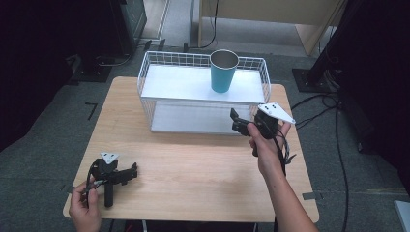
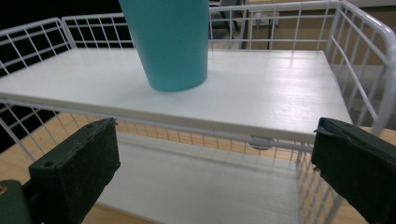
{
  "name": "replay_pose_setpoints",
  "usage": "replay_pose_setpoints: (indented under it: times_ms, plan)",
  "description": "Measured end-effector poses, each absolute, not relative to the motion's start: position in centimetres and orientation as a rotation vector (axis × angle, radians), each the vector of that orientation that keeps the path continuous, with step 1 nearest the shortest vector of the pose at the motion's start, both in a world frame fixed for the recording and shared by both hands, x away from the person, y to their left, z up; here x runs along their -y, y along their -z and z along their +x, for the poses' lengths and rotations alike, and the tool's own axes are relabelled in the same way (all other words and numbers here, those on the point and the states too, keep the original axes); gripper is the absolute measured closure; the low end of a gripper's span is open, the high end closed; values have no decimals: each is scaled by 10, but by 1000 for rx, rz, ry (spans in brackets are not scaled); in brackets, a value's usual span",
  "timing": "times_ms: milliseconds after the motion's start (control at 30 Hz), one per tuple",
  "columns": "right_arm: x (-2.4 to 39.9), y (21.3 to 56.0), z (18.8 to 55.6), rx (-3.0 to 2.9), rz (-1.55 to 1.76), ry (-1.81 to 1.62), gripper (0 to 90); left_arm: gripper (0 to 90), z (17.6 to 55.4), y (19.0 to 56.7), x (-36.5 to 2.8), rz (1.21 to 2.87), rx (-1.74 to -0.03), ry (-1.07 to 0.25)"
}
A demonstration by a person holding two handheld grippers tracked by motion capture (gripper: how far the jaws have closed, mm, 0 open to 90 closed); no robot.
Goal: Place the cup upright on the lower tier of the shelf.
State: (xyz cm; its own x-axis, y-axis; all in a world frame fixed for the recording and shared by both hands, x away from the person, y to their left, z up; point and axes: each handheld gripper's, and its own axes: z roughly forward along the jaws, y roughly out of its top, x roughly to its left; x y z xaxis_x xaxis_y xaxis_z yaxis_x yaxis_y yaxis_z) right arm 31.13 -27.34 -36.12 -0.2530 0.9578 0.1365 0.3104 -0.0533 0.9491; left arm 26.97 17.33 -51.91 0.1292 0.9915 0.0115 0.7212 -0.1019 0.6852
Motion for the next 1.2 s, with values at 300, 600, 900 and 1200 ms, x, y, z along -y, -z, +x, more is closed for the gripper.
replay_pose_setpoints:
  times_ms: [300,600,900,1200]
  plan:
    - [281,377,295,-1614,1347,-1292,8,0,270,519,-173,1882,-1646,-664]
    - [296,399,271,-1623,1358,-1255,8,0,270,519,-173,1883,-1645,-664]
    - [317,419,254,-1614,1397,-1221,8,0,270,519,-173,1883,-1646,-664]
    - [353,455,234,-1585,1491,-1149,8,0,270,519,-173,1884,-1646,-664]
